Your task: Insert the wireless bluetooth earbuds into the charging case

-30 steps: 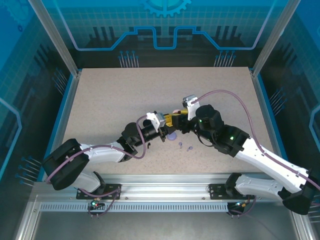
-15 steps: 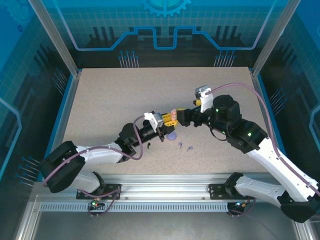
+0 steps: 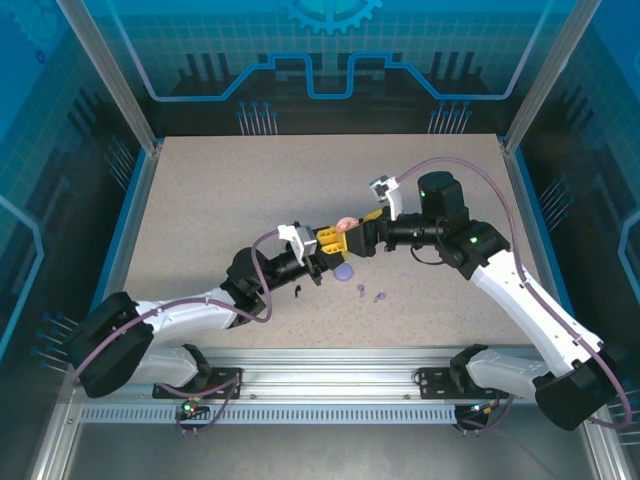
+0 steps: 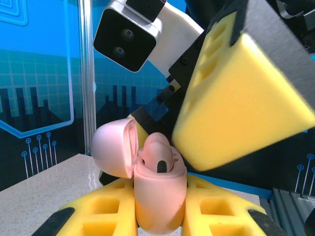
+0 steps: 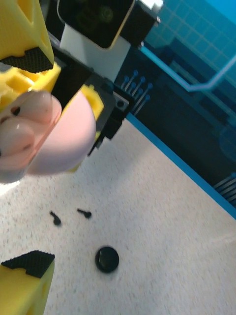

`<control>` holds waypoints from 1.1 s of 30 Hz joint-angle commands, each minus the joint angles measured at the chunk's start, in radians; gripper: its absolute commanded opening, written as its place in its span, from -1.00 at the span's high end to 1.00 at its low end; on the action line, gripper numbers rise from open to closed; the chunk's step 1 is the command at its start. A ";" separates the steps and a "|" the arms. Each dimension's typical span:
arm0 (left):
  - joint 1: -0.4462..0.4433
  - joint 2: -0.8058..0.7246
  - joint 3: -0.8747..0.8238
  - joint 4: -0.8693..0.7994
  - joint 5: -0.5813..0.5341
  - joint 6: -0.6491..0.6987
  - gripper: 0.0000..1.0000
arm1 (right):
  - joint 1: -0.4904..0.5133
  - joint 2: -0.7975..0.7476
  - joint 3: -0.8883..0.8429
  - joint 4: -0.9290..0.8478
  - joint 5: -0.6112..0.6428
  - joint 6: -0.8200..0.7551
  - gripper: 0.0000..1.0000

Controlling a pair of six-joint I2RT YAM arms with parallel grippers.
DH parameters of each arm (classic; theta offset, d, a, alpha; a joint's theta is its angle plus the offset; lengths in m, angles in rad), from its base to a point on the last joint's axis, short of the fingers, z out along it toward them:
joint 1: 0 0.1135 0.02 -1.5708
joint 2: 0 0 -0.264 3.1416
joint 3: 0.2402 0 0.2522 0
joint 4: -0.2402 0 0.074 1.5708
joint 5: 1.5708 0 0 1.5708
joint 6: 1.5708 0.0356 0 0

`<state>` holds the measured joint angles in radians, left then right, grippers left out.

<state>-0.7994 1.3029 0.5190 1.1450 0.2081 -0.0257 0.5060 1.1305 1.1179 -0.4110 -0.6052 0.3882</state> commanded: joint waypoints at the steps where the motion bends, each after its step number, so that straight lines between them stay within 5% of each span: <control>1: 0.007 -0.019 -0.008 0.001 0.027 -0.013 0.92 | 0.020 -0.009 0.015 0.066 -0.102 0.002 -0.80; 12: 0.008 -0.009 -0.001 -0.027 0.016 -0.013 0.91 | 0.034 -0.028 0.051 0.044 -0.082 -0.035 -0.46; 26: 0.011 0.003 0.006 -0.034 0.012 -0.017 0.91 | 0.034 -0.064 0.051 -0.005 0.001 -0.068 -0.38; 29: 0.014 0.002 0.007 -0.037 0.013 -0.020 0.91 | 0.032 -0.075 0.060 -0.050 0.083 -0.083 -0.40; 33: 0.035 -0.006 0.023 -0.100 0.017 -0.071 0.91 | 0.032 -0.112 0.071 -0.156 0.367 -0.093 -0.51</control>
<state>-0.7837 1.3033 0.5190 1.0828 0.2256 -0.0479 0.5304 1.0584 1.1545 -0.4706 -0.4522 0.3176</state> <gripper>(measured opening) 0.203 0.748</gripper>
